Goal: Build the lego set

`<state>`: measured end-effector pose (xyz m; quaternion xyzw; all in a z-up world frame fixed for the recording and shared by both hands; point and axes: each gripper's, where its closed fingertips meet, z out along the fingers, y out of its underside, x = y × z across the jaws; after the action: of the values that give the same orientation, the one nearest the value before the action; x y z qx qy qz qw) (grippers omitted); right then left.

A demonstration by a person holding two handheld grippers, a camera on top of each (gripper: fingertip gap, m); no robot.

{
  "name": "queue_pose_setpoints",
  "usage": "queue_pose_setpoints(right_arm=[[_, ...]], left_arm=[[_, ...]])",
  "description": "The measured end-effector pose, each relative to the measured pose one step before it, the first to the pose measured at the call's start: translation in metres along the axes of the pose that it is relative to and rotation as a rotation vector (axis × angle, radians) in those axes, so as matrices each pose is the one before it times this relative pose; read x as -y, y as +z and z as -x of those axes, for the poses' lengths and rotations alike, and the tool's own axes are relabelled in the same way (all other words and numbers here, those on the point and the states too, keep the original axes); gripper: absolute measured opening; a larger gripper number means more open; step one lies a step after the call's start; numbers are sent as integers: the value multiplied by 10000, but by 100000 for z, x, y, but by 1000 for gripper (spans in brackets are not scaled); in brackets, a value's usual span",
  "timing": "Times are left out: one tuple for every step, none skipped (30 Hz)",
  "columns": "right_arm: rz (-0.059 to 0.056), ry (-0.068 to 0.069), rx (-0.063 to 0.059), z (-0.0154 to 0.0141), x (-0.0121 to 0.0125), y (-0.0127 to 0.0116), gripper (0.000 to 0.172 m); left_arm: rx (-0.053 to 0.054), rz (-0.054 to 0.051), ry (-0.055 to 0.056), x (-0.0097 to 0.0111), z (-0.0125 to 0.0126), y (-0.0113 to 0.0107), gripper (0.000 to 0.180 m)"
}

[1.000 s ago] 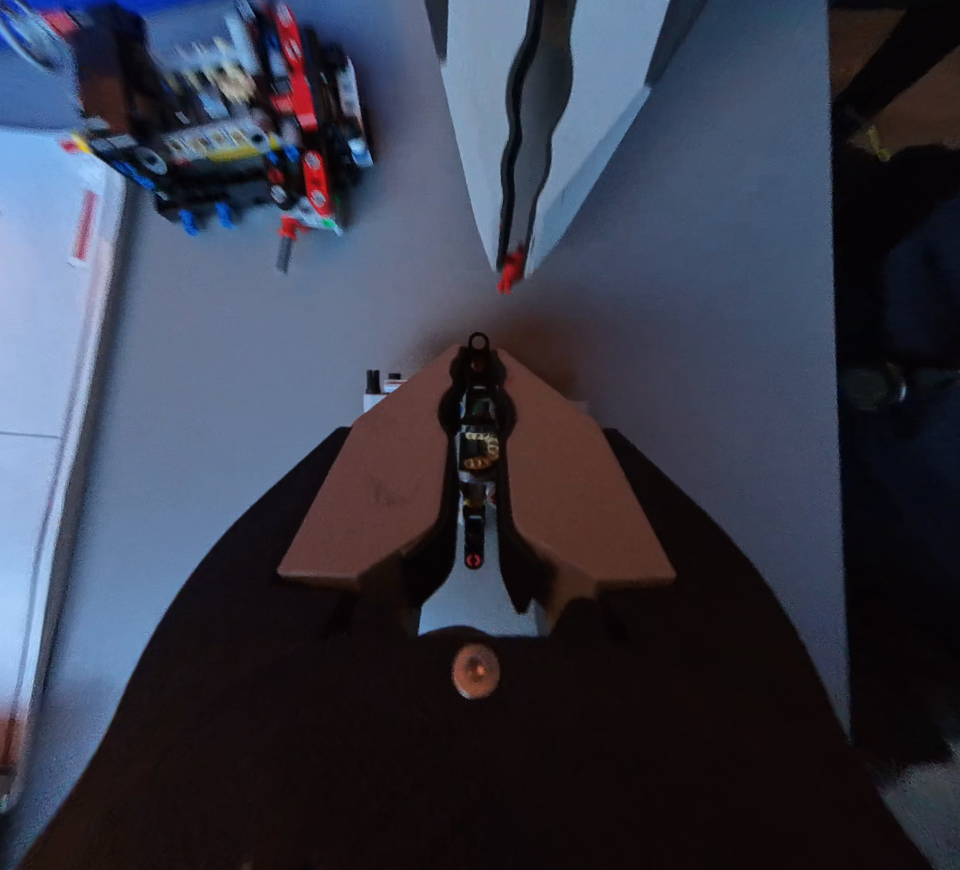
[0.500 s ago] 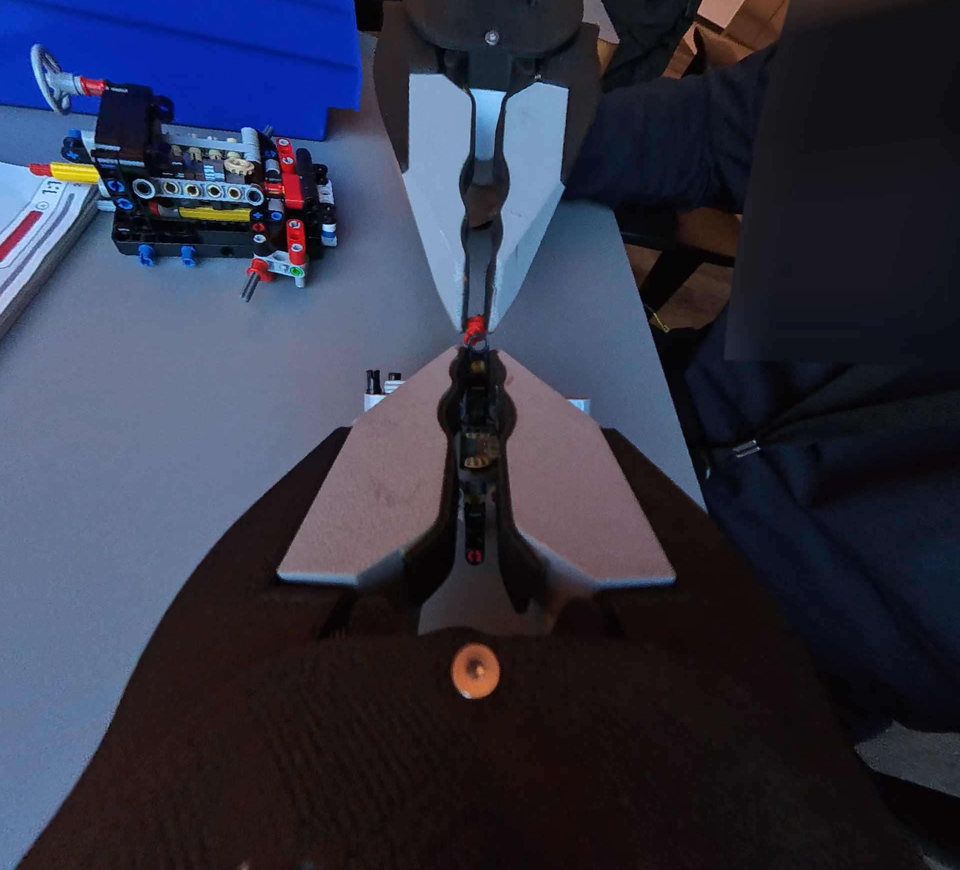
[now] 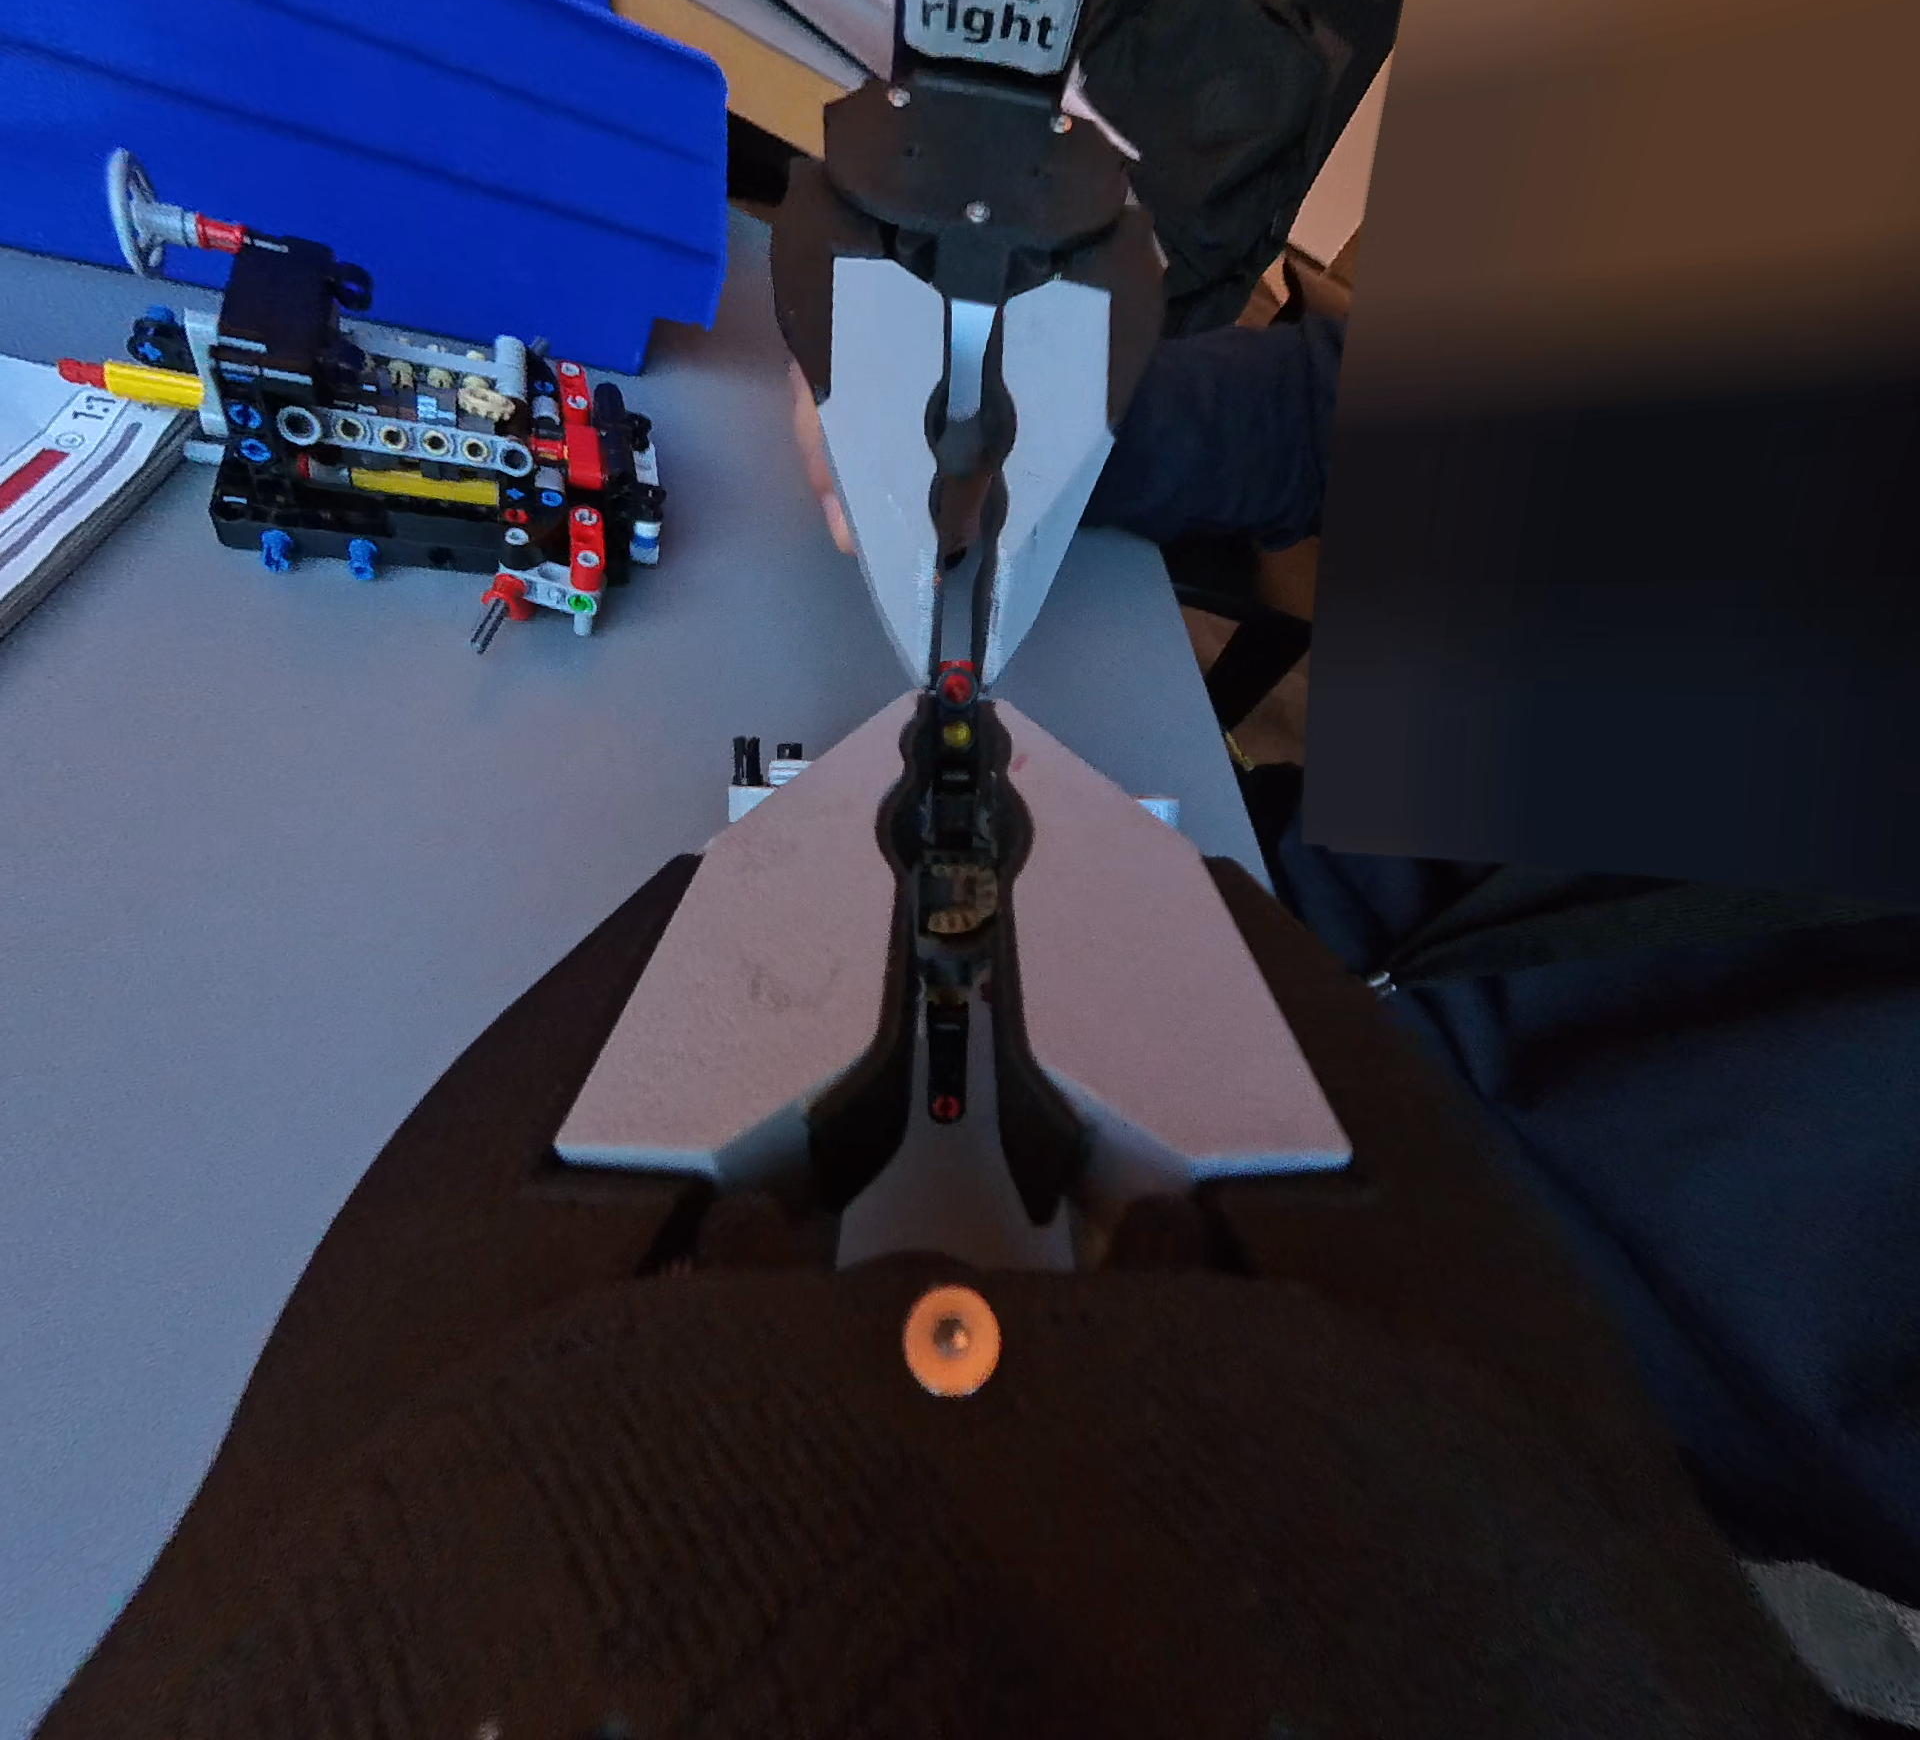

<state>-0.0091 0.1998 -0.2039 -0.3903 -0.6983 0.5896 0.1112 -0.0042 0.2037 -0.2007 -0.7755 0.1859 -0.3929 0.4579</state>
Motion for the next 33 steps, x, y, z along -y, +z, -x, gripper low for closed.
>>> queue_pose_setpoints(right_arm=[[-156,22,-17,8,252,-124,4],[-156,-22,-32,9,262,-118,4],[-133,-36,-17,27,214,-114,4],[-93,-11,-15,-2,159,-82,4],[-72,17,-12,-30,113,-62,4],[-45,36,42,32,54,-31,4],[7,61,40,22,-39,-5,4],[-1,16,-22,-42,-22,6,4],[-8,-10,-37,-32,-1,-7,3],[-7,4,1,21,14,3,3],[-19,18,30,52,17,15,3],[5,29,24,38,-9,11,4],[-22,-44,-46,-19,30,-14,3],[-7,-98,-95,-79,19,-14,4],[31,-75,-70,-31,-32,2,3],[-6,-66,-53,-9,37,-5,4],[-11,-85,-52,2,20,17,4],[41,-83,-60,-29,-62,41,4],[30,-67,-59,-25,-58,30,4],[-53,-35,45,122,80,-19,4],[-119,6,77,131,171,-51,3],[-40,23,119,117,77,-49,4],[127,32,107,43,-137,-76,4],[193,-32,84,55,-217,-100,4],[179,-102,82,132,-194,-61,4],[187,-65,54,90,-185,-29,4],[132,-15,4,26,-113,-3,4],[15,-11,-63,-15,45,-7,4],[-10,-28,-112,-93,57,9,4],[-15,-11,-90,-101,29,-7,4],[-27,30,-15,-53,16,-26,4],[-35,72,49,3,13,-16,4],[1,59,64,41,-44,-11,4]], left_arm=[[-53,-185,-70,245,-33,-33,5],[-72,-199,-73,246,-59,-25,4],[-91,-170,-91,202,-66,-8,4],[-70,-132,-111,154,7,-16,4],[-88,-103,-119,97,-8,-5,4],[-118,-44,-136,6,-23,4,4],[-43,7,-109,-66,62,12,4],[34,-2,-39,-53,103,10,5],[-3,-19,-1,-1,10,5,5],[-35,-27,-14,51,-69,1,4],[-21,-32,-5,63,-50,-11,4],[15,18,16,-21,-7,10,5],[46,21,-1,-23,53,-9,5],[45,14,-16,-10,42,10,5],[1,37,2,-69,-21,16,5],[3,58,37,-93,-10,15,5],[18,91,28,-159,15,32,5],[40,151,8,-264,78,81,5],[1,153,-1,-304,14,121,5],[-103,-6,-8,-15,-185,86,5],[-48,40,27,-64,-133,96,5],[5,45,38,-45,-65,87,5],[63,19,57,22,8,82,5],[13,74,55,-49,-68,115,5],[4,89,78,-62,-87,88,5],[65,52,86,-26,-16,46,5],[77,28,55,7,19,17,5],[81,8,-3,50,61,-24,5],[91,-12,-10,58,85,-26,5],[86,-25,49,25,72,16,5],[64,-16,65,14,29,16,5],[5,18,5,-27,-38,26,5],[12,20,-9,-24,-25,22,5]])
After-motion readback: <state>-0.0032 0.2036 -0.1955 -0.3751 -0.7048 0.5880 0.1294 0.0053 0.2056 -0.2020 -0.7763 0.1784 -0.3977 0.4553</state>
